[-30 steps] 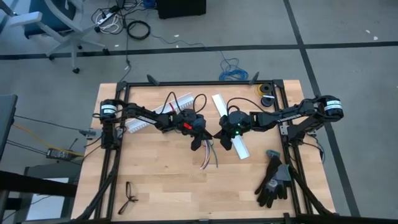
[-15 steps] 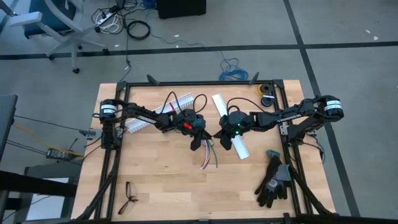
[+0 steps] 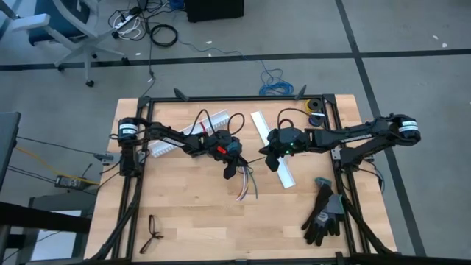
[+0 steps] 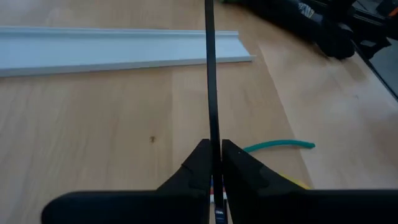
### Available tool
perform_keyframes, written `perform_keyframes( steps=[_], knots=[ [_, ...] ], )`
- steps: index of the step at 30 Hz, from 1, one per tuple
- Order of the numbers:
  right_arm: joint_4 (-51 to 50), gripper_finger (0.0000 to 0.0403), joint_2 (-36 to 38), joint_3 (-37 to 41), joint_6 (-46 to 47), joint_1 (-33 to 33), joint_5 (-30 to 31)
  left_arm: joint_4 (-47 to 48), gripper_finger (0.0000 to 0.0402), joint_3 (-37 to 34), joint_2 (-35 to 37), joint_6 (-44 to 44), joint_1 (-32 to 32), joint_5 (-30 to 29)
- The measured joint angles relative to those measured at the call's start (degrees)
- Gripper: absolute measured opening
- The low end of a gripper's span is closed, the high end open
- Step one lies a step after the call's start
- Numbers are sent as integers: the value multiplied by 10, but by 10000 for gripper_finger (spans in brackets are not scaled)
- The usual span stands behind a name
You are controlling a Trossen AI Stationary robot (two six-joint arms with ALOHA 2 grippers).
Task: Ziptie cables
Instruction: Wrap the cable wires with the left black zip tie
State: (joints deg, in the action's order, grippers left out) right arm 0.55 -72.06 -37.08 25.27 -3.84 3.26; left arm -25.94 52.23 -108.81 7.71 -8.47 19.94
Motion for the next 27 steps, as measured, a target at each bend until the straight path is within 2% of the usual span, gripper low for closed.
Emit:
perform_keyframes(
  steps=[4,9,11,14,17,21,24,27],
  knots=[
    [-13,0,21,0,9,0,1,-8,34,0,0,0,0,-1],
    [-52,0,19,0,74,9,5,-32,35,0,0,0,0,-20],
    [-103,0,19,0,111,27,52,-33,35,0,0,-2,2,-44],
    [-173,0,20,0,174,70,158,-32,35,0,0,-20,10,-101],
    [-189,0,20,1,227,106,207,-35,35,0,0,-36,24,-168],
    [-80,0,19,44,247,139,209,-48,32,0,0,-60,47,-238],
    [78,0,19,110,255,147,215,-64,27,0,0,-62,60,-279],
    [235,0,18,173,236,147,248,-71,25,0,0,-59,64,-298]
  ],
)
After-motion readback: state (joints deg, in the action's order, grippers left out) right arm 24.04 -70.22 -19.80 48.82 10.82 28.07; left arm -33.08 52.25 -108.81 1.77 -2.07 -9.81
